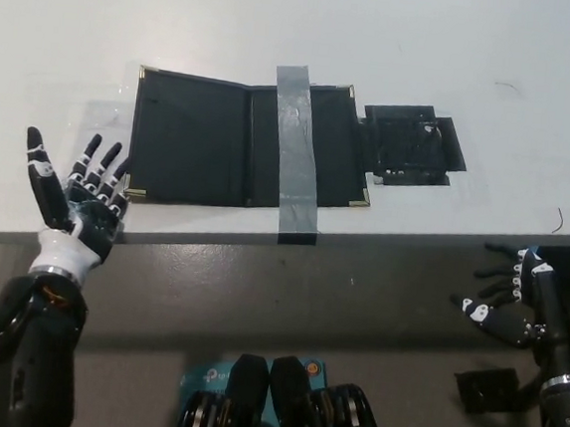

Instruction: The robot uses its left hand to push the cover of the diary kept in the middle of the desk towards the right to close it

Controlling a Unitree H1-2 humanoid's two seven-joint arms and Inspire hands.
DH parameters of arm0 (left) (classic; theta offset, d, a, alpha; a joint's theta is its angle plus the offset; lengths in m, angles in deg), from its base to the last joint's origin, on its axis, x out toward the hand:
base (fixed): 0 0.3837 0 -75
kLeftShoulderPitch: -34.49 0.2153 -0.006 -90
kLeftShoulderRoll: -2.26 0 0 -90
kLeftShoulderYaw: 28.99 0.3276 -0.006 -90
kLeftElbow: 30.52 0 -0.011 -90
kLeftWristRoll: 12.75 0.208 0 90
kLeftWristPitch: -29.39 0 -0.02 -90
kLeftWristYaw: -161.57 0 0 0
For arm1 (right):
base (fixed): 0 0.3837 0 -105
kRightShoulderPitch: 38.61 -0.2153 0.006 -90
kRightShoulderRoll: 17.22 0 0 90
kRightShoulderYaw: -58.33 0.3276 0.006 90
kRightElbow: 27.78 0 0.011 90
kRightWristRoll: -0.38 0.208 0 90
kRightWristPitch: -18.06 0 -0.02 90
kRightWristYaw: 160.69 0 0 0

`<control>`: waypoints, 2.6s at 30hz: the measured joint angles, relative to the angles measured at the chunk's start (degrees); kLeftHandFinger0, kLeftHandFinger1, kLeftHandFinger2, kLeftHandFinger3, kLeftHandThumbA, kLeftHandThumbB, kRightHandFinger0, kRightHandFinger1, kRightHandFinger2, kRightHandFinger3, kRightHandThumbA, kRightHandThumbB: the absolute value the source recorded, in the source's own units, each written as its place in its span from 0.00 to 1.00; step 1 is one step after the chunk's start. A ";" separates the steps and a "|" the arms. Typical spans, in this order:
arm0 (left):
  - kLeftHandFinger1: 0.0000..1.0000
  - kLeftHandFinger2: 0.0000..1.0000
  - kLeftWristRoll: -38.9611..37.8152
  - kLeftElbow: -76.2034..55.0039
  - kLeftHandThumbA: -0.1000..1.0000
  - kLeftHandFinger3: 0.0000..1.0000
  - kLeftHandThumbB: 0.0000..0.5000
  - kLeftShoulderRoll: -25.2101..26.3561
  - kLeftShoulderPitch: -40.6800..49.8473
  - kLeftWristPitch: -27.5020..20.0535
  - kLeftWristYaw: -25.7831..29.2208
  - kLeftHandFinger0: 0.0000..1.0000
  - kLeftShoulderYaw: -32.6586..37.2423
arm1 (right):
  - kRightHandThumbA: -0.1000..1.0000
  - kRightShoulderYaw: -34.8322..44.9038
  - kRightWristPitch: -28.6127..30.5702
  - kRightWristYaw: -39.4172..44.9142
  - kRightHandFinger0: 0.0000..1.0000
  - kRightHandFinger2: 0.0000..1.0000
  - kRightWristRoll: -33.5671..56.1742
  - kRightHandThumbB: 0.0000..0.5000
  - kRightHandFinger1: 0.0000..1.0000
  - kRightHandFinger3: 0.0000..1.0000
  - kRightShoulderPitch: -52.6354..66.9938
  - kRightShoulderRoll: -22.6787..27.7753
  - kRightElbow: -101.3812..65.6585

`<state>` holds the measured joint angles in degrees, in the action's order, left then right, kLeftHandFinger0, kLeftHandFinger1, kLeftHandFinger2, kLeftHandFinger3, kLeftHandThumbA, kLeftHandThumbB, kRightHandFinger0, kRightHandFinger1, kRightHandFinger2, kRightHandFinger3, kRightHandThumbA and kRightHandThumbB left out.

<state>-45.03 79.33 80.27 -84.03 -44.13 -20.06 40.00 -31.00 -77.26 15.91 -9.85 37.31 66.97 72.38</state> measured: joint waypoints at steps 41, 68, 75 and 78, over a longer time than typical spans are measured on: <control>1.00 1.00 -3.16 4.97 1.00 1.00 0.65 -17.23 -12.21 -6.49 3.36 1.00 4.80 | 0.85 -1.19 -1.72 1.47 0.26 0.43 -0.29 0.18 0.33 0.69 -1.28 1.43 -1.04; 1.00 1.00 7.76 3.02 1.00 1.00 0.57 -13.44 -6.27 -5.85 3.20 1.00 15.32 | 0.87 -2.85 -2.09 2.28 0.25 0.44 -0.48 0.20 0.32 0.66 -0.90 2.60 -1.31; 1.00 1.00 11.89 -3.62 1.00 1.00 0.66 -10.02 -6.20 -5.62 2.41 1.00 21.45 | 0.86 -2.83 -2.20 2.38 0.24 0.43 -0.54 0.18 0.31 0.67 -0.57 2.81 -1.37; 1.00 1.00 14.26 -9.28 1.00 1.00 0.58 -8.08 -6.14 -4.78 1.88 1.00 25.04 | 0.86 -2.81 -2.27 2.39 0.24 0.45 -0.56 0.18 0.33 0.69 -0.33 2.84 -1.42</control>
<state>-30.76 70.05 72.19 -90.17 -48.91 -18.18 65.04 -33.81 -79.53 18.30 -10.41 36.98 69.80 70.96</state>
